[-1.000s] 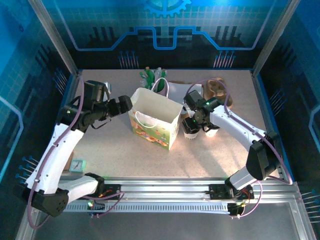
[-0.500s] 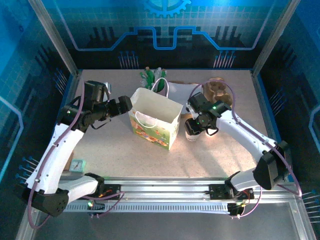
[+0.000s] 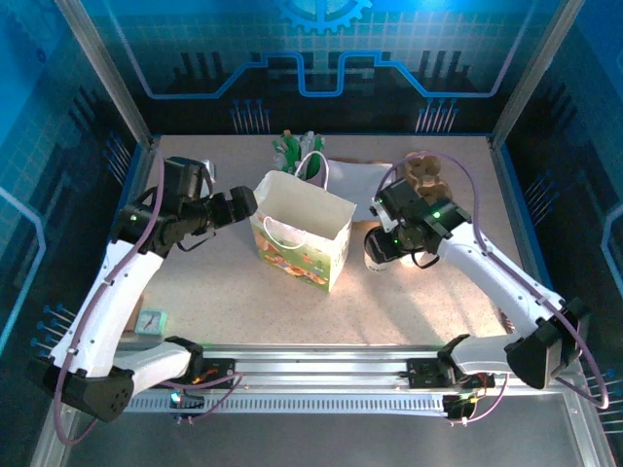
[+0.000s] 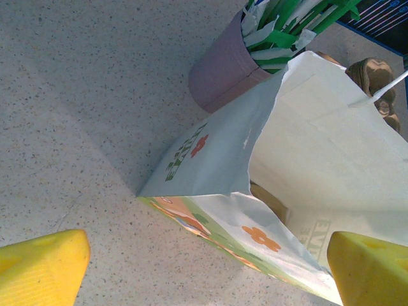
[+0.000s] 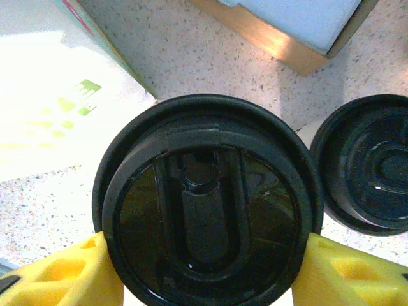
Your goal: Pack the takeout coffee
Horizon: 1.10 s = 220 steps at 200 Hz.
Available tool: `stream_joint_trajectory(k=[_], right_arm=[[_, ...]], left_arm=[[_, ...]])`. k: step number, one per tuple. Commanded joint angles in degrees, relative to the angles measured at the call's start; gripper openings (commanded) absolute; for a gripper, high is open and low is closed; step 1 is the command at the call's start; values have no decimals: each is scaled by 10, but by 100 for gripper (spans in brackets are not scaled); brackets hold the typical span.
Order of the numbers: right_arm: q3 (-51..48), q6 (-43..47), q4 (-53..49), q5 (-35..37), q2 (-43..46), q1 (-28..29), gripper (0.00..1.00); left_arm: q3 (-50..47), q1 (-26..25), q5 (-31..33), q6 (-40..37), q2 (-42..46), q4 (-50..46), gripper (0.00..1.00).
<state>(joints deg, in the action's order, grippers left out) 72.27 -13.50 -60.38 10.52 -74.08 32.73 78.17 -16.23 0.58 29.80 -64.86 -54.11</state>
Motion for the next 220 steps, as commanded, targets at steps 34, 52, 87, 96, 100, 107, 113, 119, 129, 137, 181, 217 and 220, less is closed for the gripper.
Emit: stream_joint_trajectory(k=[34,52,87,96,100,107,113,119,129,137,181,217,220], right_arm=[[81,7,-75,13,37,8,58],[105,16,-94,4,39,9,58],[159,35,-138,-13,37,15,57],[171,40,-152,-13,35,18,57],[177,42,-158,-13,34,19,57],[185,46,-167,-10,32,21,56],[190,49,-174,-7,32,23,56],[194,51,-179,-6,33,25,56],[202,53,-183,-11,33,29,56],[210,54,-187,-17,32,32,55],[290,67,-229,30,8,90,55],[346,72,-251,38,-12,116,55],[350,72,-253,40,-13,118,55]], left_arm=[[0,8,-5,-13,8,6,97],[0,8,-5,-13,8,7,97],[0,8,-6,-15,7,9,97],[1,8,-6,-16,6,11,97],[2,8,-7,-16,6,10,97],[2,8,-8,-17,5,11,97],[2,8,-8,-18,4,10,97],[2,8,-9,-19,4,11,97],[2,9,-9,-21,3,11,97],[2,10,-13,-22,1,12,97],[11,12,-26,-25,-5,13,97],[10,14,-33,-27,-7,18,97],[10,15,-33,-28,-7,19,97]])
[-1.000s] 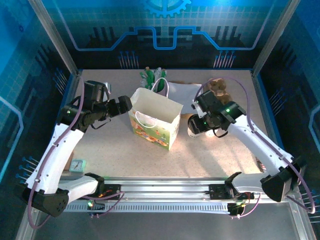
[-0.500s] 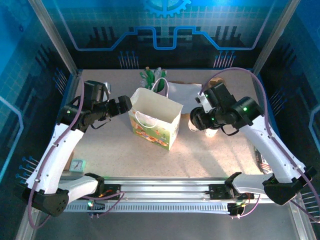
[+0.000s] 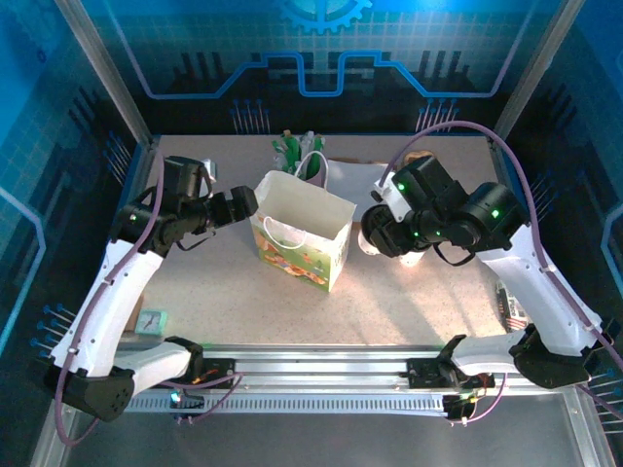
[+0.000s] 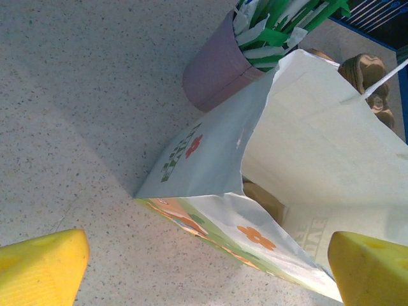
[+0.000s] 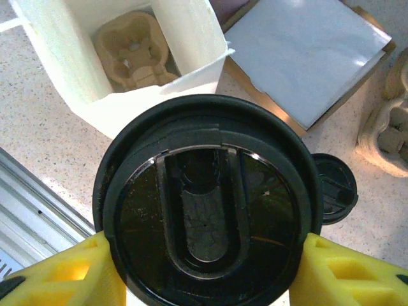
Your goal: Pack the takeout coffee
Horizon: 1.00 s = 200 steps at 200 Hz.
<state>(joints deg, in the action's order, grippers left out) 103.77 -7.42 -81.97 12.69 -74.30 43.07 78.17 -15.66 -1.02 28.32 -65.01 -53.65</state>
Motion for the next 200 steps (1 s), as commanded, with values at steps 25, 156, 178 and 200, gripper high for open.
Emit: stream_joint_trajectory(k=[25,156,178,200], right_arm=[[59,18,-44,17,-19,28,55],[237,25,-74,24,-109,68,52],[265,30,-71,25,-124,68,52],[286,32,-69,11,-140,70,52]], left_arm=[[7,18,-21,-20,-5,16,97],[-21,41,-57,-44,0,48,98],[-22,41,-61,-47,0,50,97],[-23,42,-60,-51,1,51,97]])
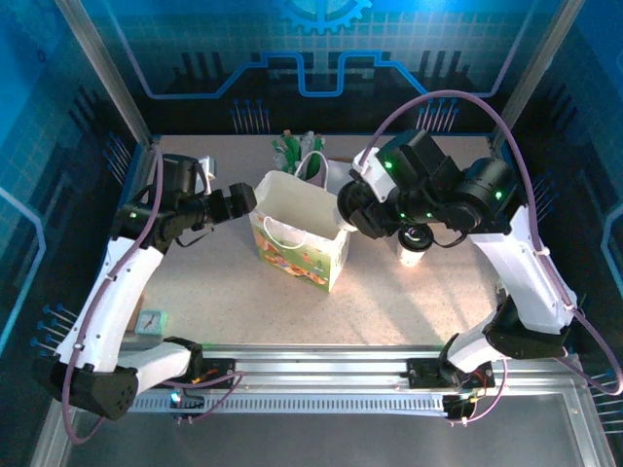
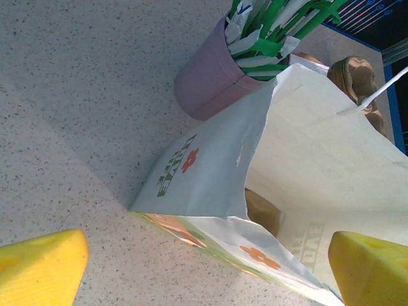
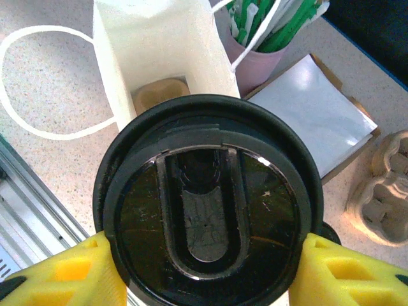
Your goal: Pack the takeout coffee
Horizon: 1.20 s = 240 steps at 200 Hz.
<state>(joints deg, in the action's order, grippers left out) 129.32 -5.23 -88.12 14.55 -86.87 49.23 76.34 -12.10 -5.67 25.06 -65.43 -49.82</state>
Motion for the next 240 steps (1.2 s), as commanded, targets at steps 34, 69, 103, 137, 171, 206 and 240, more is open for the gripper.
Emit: stream_joint_trajectory(k=[34,69,103,137,171,206,240], right_arm=[[65,14,-5,-12,-44,25,51],[92,19,-1,-25,-82,32,51],[101,27,4,-22,-117,31,51],[118,29,6,-22,-150,24,51],[125,31,5,-19,-173,12,51],[105,30,3,-20,-188,-6,50],[84,31,2,-28,-201,-13,50]], left_arm=[[-12,6,-12,-20,6,17,97],[-20,7,-11,-19,6,24,97],[-24,7,-5,-22,8,27,98],[-28,7,-1,-26,11,29,98],[-35,7,2,-29,14,32,98],[-42,7,4,-32,16,39,98],[-47,7,6,-33,17,42,98]])
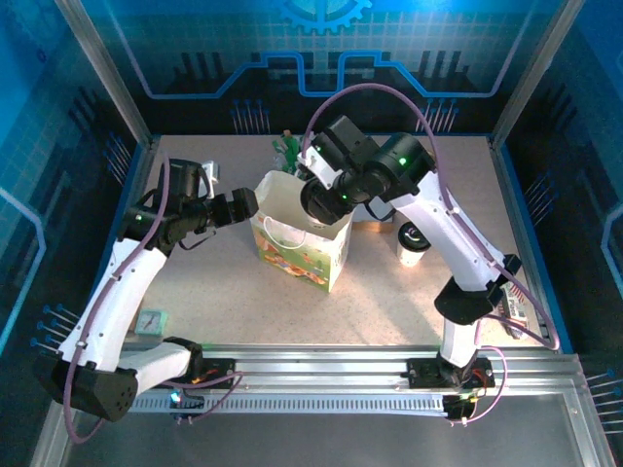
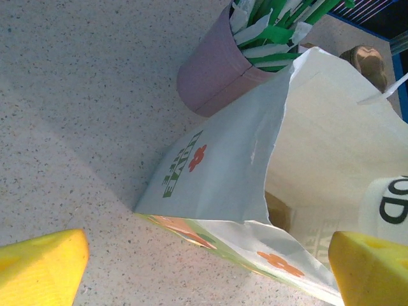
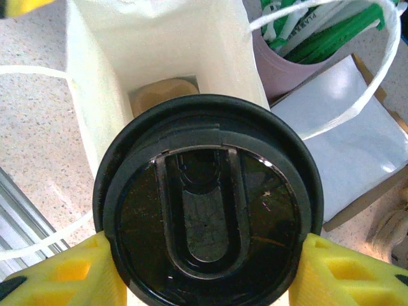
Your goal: Pack the takeout coffee
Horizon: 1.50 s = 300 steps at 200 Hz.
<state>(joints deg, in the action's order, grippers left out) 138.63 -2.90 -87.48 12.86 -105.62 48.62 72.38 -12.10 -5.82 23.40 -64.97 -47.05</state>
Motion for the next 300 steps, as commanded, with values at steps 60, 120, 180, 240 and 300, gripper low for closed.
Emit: stream_joint_trajectory(k=[60,120,180,240,300], right_arm=[[-23,9,-2,-21,-35,-11,49],[-53,9,-1,-18,-38,-17,48],[-84,11,11,-22,-45,-19,46],[-80,13,13,-27,-60,-25,46],[-87,14,13,-32,-74,-29,45]], left_arm=[[-17,7,14,-21,15,17,97],[-25,7,16,-23,16,22,97],[-30,7,19,-25,16,25,98],[-33,7,20,-27,16,26,98],[-35,8,23,-28,16,27,98]])
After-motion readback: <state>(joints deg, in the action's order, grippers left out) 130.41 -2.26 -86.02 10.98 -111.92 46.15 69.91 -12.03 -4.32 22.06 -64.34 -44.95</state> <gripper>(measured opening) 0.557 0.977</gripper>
